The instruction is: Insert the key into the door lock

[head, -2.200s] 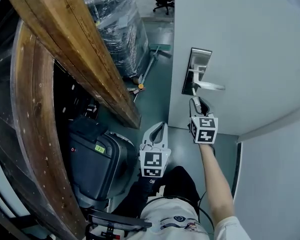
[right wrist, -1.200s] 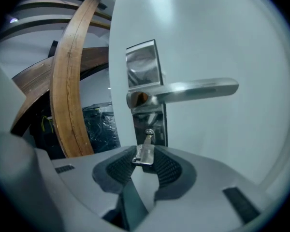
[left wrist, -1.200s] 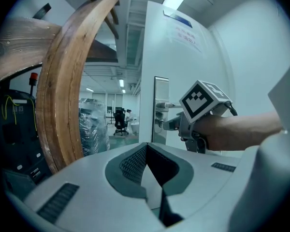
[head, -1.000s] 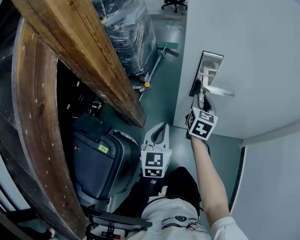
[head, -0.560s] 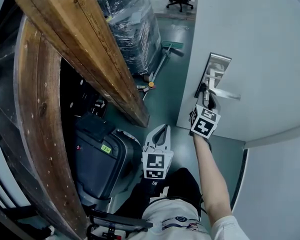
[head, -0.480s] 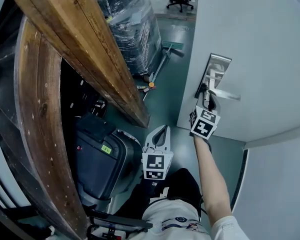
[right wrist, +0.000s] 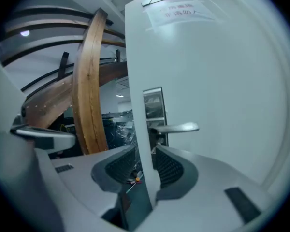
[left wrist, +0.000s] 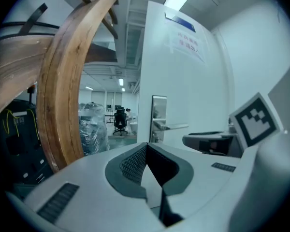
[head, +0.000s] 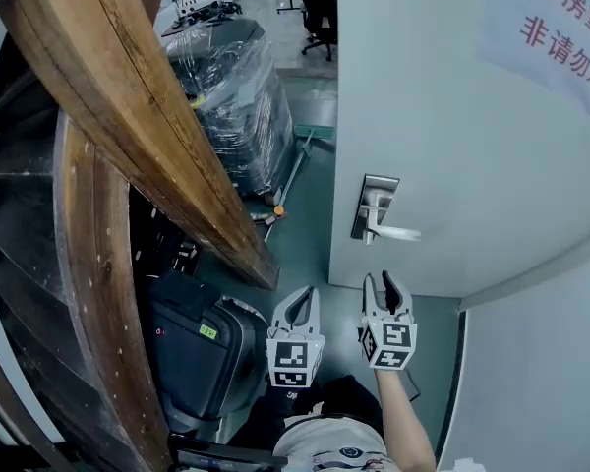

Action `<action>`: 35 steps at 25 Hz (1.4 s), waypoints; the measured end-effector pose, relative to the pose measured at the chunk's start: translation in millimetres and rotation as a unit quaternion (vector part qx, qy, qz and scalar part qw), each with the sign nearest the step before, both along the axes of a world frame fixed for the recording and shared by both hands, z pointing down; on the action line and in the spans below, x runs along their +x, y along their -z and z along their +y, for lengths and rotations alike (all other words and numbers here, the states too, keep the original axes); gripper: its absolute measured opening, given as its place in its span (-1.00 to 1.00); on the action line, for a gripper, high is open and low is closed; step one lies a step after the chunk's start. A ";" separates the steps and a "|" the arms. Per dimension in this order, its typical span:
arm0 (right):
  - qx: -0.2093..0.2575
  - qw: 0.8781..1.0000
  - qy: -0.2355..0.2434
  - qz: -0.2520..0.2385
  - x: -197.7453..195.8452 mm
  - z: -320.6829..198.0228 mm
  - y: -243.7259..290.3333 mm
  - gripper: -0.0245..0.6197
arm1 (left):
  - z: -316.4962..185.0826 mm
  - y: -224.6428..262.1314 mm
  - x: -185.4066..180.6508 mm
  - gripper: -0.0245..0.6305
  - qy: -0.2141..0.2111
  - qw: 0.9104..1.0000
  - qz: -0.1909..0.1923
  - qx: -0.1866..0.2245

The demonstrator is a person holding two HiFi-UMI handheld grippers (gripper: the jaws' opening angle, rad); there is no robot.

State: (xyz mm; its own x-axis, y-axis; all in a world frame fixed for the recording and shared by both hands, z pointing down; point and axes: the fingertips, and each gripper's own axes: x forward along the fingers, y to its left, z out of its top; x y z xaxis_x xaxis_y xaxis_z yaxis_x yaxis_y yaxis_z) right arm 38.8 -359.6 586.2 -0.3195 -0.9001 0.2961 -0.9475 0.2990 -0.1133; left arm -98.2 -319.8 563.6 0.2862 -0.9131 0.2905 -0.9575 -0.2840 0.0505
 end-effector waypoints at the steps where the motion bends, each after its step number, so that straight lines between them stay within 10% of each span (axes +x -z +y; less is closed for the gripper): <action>1: 0.002 1.000 0.009 0.002 0.8 15.0 17.0 -0.50 | 1.7 16.6 3.8 -0.91 -0.004 1.000 0.004 0.005; 4: 0.022 0.999 0.031 0.012 5.4 50.9 72.4 -0.90 | 6.4 65.8 15.9 -0.91 -0.025 0.999 0.008 0.028; 15: 0.117 0.993 0.019 0.003 39.0 86.8 176.5 -0.90 | 28.9 130.1 43.6 -0.91 -0.053 0.996 0.019 0.064; 35: 0.161 0.986 0.031 -0.010 31.5 71.6 208.0 -0.90 | 9.2 164.0 49.8 -0.91 -0.055 0.992 0.015 0.112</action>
